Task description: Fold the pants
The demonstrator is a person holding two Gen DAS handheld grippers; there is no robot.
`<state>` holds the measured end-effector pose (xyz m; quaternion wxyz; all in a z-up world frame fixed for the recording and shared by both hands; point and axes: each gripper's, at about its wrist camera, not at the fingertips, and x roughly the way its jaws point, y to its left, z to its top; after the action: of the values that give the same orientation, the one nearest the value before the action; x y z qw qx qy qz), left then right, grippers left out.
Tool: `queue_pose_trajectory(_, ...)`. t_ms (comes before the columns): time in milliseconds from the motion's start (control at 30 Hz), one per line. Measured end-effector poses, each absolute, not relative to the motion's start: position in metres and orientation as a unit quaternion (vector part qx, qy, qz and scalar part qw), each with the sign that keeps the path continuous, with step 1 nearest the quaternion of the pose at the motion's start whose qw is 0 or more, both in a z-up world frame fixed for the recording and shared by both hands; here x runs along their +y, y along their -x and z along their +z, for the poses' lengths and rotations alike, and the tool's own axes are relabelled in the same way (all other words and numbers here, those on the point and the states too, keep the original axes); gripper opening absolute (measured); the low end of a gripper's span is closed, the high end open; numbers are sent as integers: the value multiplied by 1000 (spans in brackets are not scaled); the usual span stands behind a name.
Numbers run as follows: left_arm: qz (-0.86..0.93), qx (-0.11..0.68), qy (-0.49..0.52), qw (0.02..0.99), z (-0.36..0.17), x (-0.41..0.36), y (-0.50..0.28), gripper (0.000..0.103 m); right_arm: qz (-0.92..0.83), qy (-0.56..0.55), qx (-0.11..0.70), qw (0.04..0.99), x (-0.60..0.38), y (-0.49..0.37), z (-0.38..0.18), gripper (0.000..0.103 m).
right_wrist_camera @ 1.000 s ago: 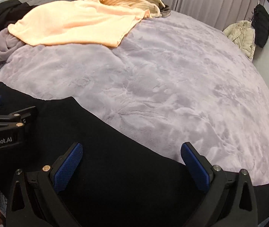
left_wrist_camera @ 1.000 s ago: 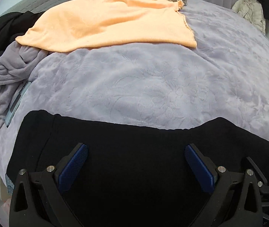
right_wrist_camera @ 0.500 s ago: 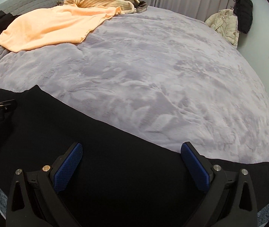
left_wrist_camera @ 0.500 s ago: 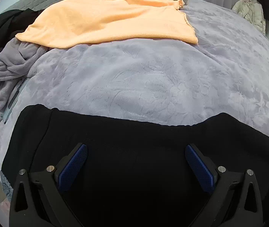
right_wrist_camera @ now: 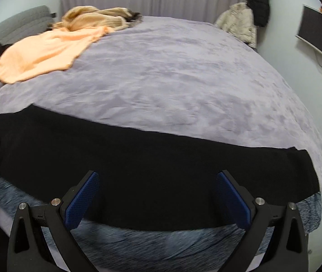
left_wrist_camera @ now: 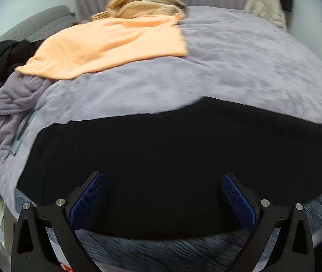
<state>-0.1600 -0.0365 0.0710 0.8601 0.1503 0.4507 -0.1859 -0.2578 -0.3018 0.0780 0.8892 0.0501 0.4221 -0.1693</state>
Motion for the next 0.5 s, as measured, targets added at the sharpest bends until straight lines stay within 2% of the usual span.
queue_pose_trajectory(100, -243, 449, -189, 839, 60, -59, 197, 103, -84, 7, 436, 896, -249, 260, 67, 103)
queue_pose_trajectory(167, -241, 442, -205, 840, 53, -61, 206, 103, -103, 63, 453, 883, -239, 262, 49, 103)
queue_pose_trajectory(300, -245, 476, -179, 826, 47, -53, 193, 103, -118, -24, 457, 882, -298, 286, 41, 103)
queue_pose_trajectory(500, -228, 470, -203, 828, 54, -78, 197, 103, -205, -75, 456, 863, -389, 332, 45, 103)
